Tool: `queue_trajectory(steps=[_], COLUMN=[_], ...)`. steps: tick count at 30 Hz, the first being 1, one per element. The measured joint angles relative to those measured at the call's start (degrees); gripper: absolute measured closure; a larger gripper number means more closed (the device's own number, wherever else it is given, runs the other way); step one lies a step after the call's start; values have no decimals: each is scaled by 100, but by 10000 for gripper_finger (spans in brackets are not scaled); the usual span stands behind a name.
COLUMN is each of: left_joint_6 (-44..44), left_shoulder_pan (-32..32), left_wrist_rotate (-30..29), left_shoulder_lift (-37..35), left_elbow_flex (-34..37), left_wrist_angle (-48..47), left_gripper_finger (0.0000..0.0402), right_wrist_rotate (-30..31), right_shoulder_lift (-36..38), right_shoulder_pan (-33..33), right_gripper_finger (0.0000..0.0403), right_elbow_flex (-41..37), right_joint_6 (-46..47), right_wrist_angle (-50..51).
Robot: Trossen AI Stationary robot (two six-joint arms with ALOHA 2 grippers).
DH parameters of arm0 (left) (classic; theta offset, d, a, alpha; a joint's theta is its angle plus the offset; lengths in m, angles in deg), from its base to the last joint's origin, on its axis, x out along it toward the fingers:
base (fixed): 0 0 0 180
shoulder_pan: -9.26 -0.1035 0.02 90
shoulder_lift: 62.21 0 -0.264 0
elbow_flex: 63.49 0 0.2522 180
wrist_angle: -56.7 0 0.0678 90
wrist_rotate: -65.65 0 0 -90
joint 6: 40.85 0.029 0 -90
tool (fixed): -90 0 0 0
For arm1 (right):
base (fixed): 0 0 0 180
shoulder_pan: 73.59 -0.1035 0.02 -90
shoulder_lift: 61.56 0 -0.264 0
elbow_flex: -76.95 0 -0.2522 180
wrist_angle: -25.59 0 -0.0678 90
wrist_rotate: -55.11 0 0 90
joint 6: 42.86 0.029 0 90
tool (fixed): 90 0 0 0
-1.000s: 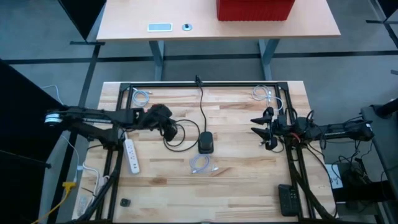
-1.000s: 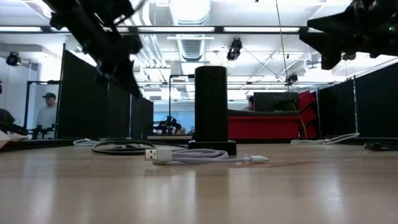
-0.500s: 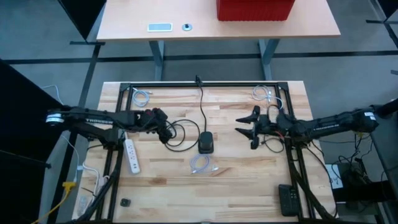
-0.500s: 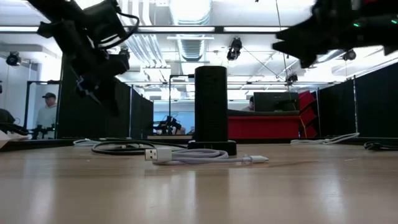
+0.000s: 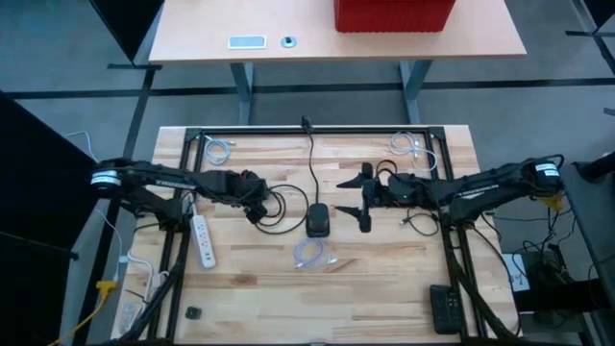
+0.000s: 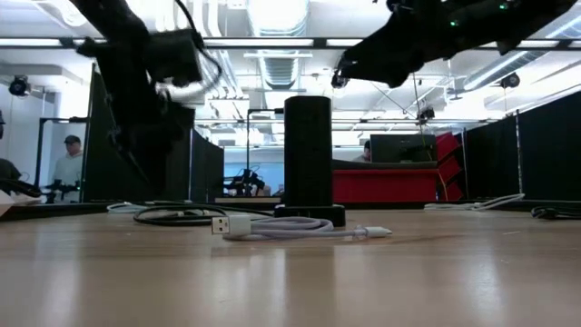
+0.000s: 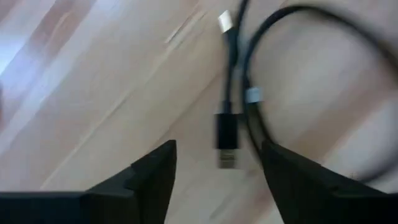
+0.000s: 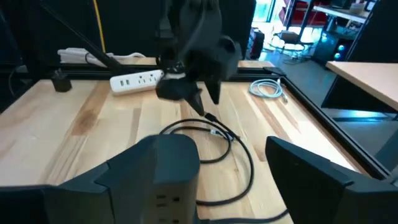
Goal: Insert USB
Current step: Insert the left black charger cable into the white outlet extension
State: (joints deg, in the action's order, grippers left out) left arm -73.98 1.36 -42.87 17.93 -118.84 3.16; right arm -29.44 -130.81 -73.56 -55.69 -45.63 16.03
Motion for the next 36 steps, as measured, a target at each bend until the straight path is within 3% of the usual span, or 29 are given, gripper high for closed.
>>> queue_trajectory(steps=[3,18,23,28,36], left_joint_6=[84,283,306,404,472], left_shoulder_pan=[-59,-196,-198,-198,54], left_wrist_rotate=[-145,234,162,-40,-485], left_shoulder_lift=[230,983,921,860,10], left_elbow_flex=[-18,-200,-191,-188,-188], left_wrist_angle=[368,566,521,474,557], left_gripper_finger=[176,235,269,351,349], right_wrist_rotate=[-75,-144,-157,-157,-151], right_shoulder_lift=[-146,-281,-269,-250,-344], right_shoulder_pan=[0,-15,-15,-15,-15], right_gripper_finger=[110,124,119,122,128], right_elbow_flex=[69,211,215,213,528], right_joint_6=[24,185,219,228,-103], right_wrist_angle=[27,-15,-50,-140,-144])
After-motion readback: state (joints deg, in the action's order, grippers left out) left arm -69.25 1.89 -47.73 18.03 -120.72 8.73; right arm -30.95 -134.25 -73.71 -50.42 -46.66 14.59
